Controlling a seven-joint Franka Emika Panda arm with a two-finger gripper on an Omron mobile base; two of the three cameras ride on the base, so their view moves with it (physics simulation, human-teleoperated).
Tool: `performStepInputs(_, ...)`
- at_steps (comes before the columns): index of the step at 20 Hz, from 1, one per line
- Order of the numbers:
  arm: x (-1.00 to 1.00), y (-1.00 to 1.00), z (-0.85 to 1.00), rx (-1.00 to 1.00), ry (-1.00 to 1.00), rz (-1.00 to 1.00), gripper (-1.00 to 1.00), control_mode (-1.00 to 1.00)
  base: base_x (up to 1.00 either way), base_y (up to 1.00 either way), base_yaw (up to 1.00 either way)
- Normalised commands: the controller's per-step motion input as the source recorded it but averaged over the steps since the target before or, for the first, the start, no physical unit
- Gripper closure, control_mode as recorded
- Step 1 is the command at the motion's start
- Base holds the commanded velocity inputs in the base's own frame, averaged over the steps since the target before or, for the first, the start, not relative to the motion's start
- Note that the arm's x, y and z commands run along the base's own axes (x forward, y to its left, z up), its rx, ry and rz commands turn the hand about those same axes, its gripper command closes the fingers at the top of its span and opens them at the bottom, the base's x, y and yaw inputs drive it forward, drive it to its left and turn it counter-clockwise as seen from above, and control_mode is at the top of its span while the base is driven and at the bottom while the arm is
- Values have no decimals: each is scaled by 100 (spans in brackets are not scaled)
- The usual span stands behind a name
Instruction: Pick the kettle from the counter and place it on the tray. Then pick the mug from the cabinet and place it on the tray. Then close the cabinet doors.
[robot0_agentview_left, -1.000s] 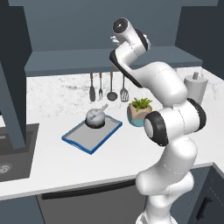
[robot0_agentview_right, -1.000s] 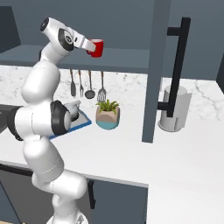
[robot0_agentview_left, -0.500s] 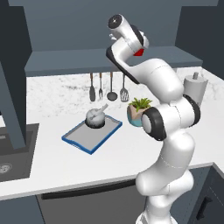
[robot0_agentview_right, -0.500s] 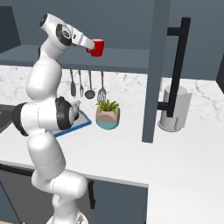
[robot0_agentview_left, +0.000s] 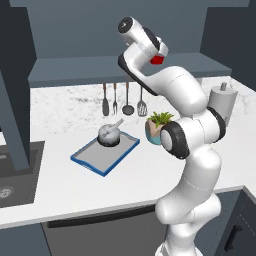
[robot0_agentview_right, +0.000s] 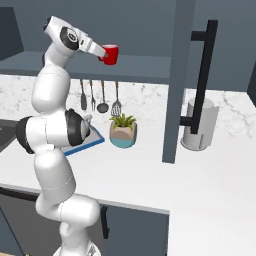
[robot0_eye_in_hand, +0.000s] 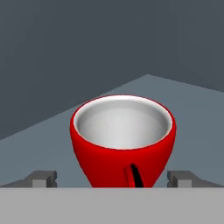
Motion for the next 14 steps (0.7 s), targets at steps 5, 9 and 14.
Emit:
performStepInputs(5,-1,0,-5,0,-15,-4,-100,-100,0,0,0)
performStepInputs(9,0,0,0,0,-16,0,-100,-100,0,0,0)
performStepInputs(14,0,0,-5,0,-12,0,-100,-100,0,0,0)
